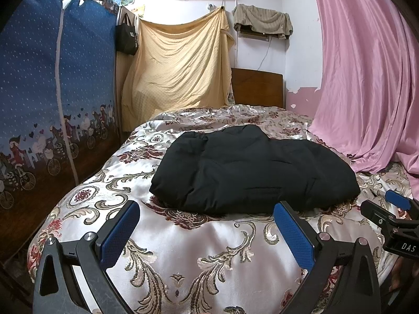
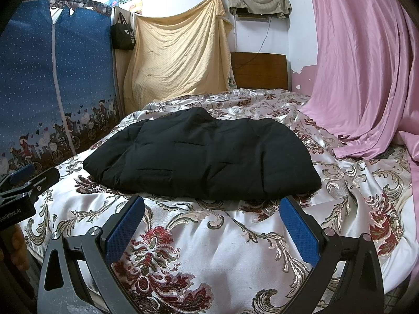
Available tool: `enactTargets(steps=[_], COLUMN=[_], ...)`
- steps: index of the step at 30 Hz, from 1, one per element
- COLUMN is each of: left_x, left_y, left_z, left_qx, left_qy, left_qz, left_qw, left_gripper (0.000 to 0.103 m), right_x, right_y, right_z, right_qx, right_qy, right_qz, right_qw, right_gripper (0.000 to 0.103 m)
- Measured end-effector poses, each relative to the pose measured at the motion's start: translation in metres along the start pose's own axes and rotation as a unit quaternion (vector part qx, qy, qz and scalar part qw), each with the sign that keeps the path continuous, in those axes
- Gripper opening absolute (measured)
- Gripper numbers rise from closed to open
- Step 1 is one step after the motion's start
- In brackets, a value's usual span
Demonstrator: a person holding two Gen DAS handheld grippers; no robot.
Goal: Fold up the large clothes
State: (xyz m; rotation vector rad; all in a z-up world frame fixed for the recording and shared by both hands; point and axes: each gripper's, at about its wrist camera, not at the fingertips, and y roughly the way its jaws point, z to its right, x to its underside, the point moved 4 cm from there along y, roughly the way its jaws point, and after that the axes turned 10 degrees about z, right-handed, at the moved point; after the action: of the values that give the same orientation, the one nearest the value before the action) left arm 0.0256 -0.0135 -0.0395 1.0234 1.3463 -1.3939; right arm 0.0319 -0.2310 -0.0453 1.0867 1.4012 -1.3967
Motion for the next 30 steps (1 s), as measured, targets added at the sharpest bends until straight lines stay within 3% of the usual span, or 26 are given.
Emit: enactTargets(steps=[30], left_x=[0.0022], left_y=[-0.0001], left_z=[0.001], left_qx=[0.0], left_qy=[0.0], left_qz=[-0.002], left_qw=[1.0], left_gripper=[0.103], right_x=[-0.0024], right_y=[0.001], right_z=[0.0007], right_qx=[0.0], right_qy=[0.0], right_qz=[-0.001], right_qw=[1.0], right_gripper=[0.101])
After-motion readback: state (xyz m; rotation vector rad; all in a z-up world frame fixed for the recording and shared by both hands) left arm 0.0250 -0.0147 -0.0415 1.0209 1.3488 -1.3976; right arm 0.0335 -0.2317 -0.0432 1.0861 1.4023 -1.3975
